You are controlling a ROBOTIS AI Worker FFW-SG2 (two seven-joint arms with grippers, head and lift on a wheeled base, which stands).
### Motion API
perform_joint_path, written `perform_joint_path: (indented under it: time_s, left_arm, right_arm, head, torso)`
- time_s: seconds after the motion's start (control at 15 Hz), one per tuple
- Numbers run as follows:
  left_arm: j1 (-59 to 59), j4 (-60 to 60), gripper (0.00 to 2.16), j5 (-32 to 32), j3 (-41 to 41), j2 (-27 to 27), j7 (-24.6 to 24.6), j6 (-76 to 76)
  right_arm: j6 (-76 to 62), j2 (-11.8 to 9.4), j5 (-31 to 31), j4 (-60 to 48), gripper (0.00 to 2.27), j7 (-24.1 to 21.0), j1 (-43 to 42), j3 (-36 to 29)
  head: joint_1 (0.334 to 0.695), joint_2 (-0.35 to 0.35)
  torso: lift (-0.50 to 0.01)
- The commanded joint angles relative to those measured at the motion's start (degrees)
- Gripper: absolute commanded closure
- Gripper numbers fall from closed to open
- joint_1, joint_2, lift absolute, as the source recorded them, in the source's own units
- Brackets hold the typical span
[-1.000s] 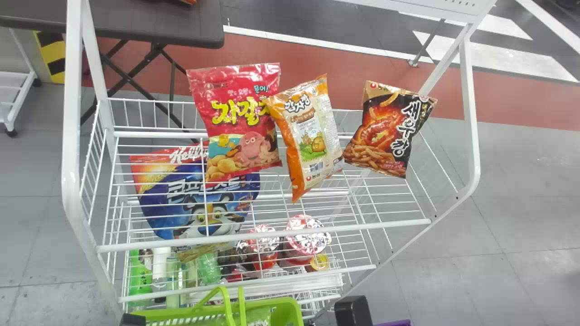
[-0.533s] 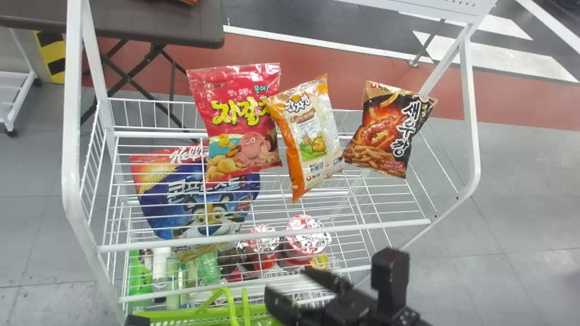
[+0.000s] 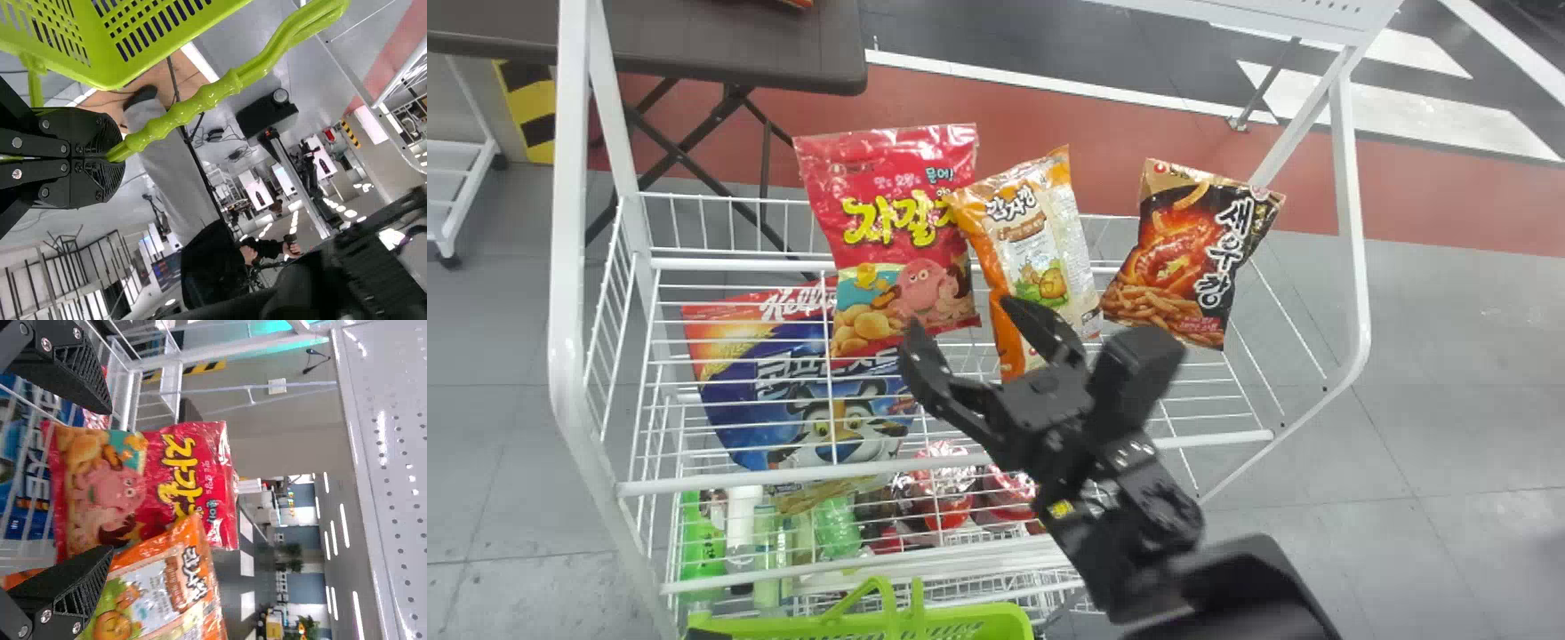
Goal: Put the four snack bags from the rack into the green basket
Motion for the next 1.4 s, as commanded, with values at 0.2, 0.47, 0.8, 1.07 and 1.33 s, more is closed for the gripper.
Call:
perform_joint_path:
  time_s: [0.2, 0.47, 0.8, 1.07, 1.33]
  left_arm:
    - [-0.63, 0.23, 2.13, 0.00, 0.59, 0.31, -0.56, 0.00]
    - [-1.07, 0.40, 2.13, 0.27, 0.85, 0.31, -0.65, 0.00]
    - [-1.42, 0.40, 2.13, 0.27, 1.29, 0.31, -0.56, 0.35]
    - [-1.69, 0.58, 2.13, 0.27, 1.20, 0.22, -0.30, 0.35]
    - [-1.78, 0.67, 2.13, 0.27, 1.12, 0.13, -0.12, 0.35]
  right_arm:
    - [0.25, 2.11, 0.97, 13.19, 0.13, -1.11, -11.38, 2.93]
    - [0.25, 2.46, 0.97, 20.93, 0.13, -1.98, -17.71, 4.07]
    - [0.95, 2.72, 2.72, 24.53, 1.59, -1.37, -21.23, 3.90]
    - [0.60, 2.63, 2.46, 25.06, 2.07, 1.18, -21.58, 3.72]
    - [-1.86, 2.55, 2.11, 23.83, 2.07, 1.88, -19.73, 3.99]
  head:
    - [0.695, -0.316]
    - [0.695, -0.261]
    - [0.695, -0.244]
    - [0.695, -0.234]
    - [0.695, -0.226]
  torso:
    - [-0.006]
    - [-0.006]
    - [-0.006]
    - [-0.006]
    - [-0.006]
